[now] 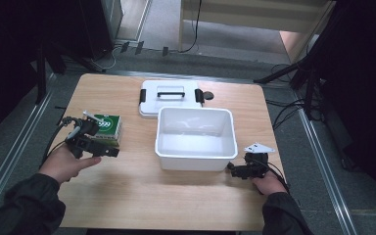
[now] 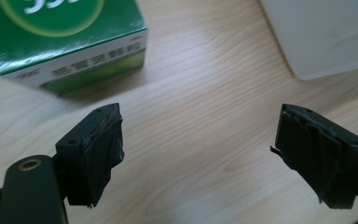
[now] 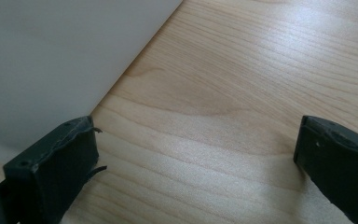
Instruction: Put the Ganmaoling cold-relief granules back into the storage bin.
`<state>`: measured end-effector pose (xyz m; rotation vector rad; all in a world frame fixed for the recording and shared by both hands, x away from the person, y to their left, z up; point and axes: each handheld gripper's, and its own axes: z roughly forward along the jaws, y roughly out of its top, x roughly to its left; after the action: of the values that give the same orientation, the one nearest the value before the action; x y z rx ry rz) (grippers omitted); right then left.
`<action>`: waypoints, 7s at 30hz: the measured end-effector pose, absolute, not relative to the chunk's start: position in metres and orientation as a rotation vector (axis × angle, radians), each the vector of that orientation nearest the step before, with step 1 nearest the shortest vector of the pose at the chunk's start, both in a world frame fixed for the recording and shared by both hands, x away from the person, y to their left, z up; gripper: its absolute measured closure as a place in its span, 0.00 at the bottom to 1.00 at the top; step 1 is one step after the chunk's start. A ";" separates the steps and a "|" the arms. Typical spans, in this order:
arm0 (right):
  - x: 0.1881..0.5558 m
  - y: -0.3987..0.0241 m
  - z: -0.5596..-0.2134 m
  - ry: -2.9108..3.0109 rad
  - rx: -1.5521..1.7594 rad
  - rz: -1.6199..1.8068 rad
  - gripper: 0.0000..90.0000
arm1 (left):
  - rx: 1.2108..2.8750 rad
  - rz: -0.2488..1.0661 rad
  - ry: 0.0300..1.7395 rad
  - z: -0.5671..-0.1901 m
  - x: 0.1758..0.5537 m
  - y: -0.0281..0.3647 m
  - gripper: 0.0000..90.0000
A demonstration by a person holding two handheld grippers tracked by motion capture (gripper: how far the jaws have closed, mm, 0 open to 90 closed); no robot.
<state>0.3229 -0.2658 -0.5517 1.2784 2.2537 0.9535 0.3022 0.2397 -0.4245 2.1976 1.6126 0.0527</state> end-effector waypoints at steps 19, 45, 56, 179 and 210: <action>0.323 -0.266 -0.552 2.254 1.276 0.954 0.00 | 2.166 0.058 1.910 -0.416 0.366 0.259 0.00; 0.322 -0.266 -0.552 2.249 1.285 0.953 0.00 | 2.165 0.035 2.093 -0.454 0.424 0.245 0.00; 0.322 -0.266 -0.552 2.249 1.286 0.954 0.00 | 2.143 0.017 2.144 -0.469 0.428 0.247 0.02; 0.322 -0.266 -0.552 2.248 1.287 0.955 0.00 | 2.339 -0.099 1.867 -0.329 0.439 0.019 0.06; 0.322 -0.266 -0.552 2.250 1.287 0.956 0.00 | 2.297 -0.105 1.963 -0.351 0.443 0.024 0.04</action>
<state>0.3223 -0.2661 -0.5519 1.2874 2.2497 0.9561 0.4428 0.0241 -0.3512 2.2972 1.9634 -0.1052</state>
